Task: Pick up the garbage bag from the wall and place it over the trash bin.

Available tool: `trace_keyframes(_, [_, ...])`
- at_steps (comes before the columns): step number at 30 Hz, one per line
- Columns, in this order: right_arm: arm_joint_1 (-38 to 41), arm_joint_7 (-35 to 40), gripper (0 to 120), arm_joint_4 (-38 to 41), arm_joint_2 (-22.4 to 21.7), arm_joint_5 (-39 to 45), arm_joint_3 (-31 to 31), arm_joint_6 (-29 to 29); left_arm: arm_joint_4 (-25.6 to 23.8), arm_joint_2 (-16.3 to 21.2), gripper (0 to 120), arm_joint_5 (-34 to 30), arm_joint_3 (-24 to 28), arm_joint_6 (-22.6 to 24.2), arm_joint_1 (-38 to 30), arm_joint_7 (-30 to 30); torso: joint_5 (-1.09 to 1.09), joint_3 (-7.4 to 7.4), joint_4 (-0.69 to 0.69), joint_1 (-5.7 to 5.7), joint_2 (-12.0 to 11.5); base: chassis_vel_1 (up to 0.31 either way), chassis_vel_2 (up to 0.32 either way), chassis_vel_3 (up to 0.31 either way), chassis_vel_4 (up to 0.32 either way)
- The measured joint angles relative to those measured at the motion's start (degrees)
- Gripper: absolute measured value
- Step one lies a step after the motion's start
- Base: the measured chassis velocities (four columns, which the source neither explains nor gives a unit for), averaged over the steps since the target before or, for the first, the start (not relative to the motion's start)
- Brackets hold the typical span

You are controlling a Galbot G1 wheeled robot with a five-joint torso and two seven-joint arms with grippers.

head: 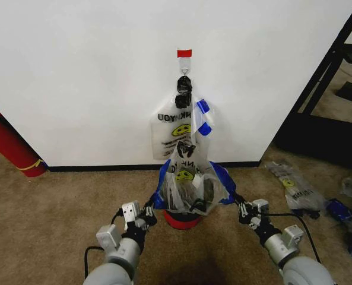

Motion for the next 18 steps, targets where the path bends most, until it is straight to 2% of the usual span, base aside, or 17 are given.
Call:
trace_keyframes(6, [-1.8,4.3,0,3.4,-1.3,4.1,0.8,-7.3,-1.1,2.0,0,-1.9,-0.1,2.7,0.4,-2.1,-0.01,0.00,-0.02,0.00,0.0,0.000,0.000,0.000,0.000])
trace_keyframes(8, [-1.4,4.7,0,3.2,-1.5,4.4,0.9,-8.1,-1.1,2.6,0,-2.5,-0.3,3.3,0.3,-2.3,-0.01,0.00,-0.02,0.00,0.0,0.000,0.000,0.000,0.000])
trace_keyframes(18, [7.8,8.8,0,-0.5,-2.5,11.2,-2.1,-15.2,-1.8,7.1,0,-7.7,-1.6,7.8,-2.0,-4.9,0.00,0.01,-0.01,0.00,0.0,0.000,0.000,0.000,0.000])
